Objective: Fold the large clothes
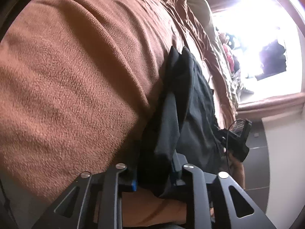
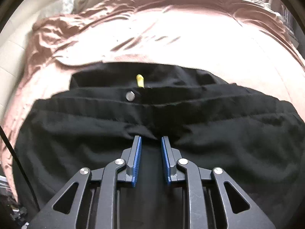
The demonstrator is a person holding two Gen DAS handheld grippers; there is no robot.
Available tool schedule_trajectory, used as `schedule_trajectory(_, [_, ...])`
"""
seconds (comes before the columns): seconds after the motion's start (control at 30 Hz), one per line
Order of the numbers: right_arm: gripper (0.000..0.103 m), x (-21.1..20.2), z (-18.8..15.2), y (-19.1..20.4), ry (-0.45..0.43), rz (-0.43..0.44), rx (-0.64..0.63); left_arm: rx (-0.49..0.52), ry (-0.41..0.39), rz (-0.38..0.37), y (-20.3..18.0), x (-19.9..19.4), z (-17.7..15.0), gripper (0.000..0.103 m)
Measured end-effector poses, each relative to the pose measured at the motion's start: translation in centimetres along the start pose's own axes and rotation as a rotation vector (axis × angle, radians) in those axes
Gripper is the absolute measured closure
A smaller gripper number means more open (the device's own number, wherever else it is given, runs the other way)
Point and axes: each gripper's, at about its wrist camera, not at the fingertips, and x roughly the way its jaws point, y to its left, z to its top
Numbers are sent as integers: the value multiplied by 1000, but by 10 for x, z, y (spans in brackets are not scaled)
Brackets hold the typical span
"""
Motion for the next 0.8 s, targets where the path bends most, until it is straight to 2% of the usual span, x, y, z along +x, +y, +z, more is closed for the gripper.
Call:
schedule_trajectory(0.13, [85, -34, -15, -13, -24, 119, 57, 8, -21, -72, -13, -15, -3, 86])
schedule_trajectory(0.3, [85, -72, -45, -22, -62, 169, 52, 52, -39, -151, -44, -31, -5, 89])
schedule_trajectory(0.5, [84, -87, -104, -38, -27, 275, 100, 147, -52, -211, -92, -42, -10, 90])
schedule_trajectory(0.8, [85, -107, -177, -49, -46, 304, 84, 233, -47, -268, -149, -44, -13, 92])
